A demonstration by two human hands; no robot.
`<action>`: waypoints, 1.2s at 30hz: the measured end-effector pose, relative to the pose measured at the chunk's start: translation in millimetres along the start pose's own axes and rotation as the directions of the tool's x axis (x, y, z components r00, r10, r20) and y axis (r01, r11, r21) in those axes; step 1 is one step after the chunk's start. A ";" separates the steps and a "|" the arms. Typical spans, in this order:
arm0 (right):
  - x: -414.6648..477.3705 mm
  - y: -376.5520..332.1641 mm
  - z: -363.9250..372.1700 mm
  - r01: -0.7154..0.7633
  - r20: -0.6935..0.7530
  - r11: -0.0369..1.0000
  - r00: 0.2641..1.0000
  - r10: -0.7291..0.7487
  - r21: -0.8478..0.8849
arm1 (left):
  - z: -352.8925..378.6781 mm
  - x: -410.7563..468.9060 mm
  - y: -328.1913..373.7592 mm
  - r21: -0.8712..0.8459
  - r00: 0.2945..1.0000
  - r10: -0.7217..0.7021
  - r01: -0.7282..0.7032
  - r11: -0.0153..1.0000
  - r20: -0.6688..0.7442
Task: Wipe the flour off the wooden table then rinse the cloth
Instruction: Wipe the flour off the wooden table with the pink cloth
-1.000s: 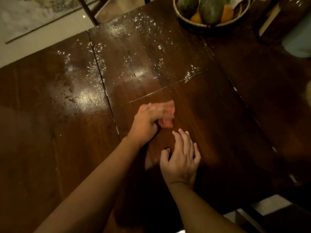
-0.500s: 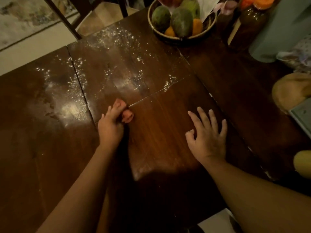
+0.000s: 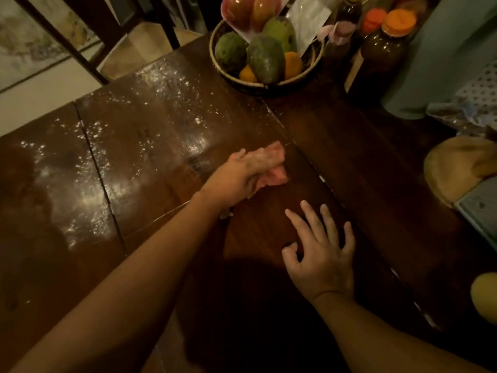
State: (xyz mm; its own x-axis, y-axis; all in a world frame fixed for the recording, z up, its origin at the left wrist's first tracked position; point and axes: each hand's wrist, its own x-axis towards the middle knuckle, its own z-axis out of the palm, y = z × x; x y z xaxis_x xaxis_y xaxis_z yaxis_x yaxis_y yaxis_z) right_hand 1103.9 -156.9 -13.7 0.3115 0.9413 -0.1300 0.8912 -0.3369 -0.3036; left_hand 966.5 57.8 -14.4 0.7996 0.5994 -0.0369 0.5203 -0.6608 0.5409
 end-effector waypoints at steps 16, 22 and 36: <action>3.9 3.9 3.4 -0.010 0.050 1.000 0.999 0.010 0.012 | -2.7 107.1 -6.9 0.040 0.971 -0.157 0.167 0.985 -0.181; 4.1 3.9 4.7 0.000 0.009 1.000 1.000 0.000 0.028 | -28.1 72.2 -84.2 -0.134 0.660 -0.557 0.577 0.805 -0.504; 3.4 0.1 1.9 -0.015 0.006 0.999 1.000 0.015 0.035 | -6.6 11.9 -1.5 -0.163 0.988 0.147 -0.139 0.977 0.037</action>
State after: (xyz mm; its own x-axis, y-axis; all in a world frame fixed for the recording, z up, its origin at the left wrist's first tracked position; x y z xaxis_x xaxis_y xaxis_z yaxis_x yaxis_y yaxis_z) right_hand 1104.5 -153.7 -16.0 0.3229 0.9359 -0.1407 0.8743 -0.3519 -0.3342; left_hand 973.3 68.9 -10.1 0.8782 0.4782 0.0118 0.3478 -0.6552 0.6707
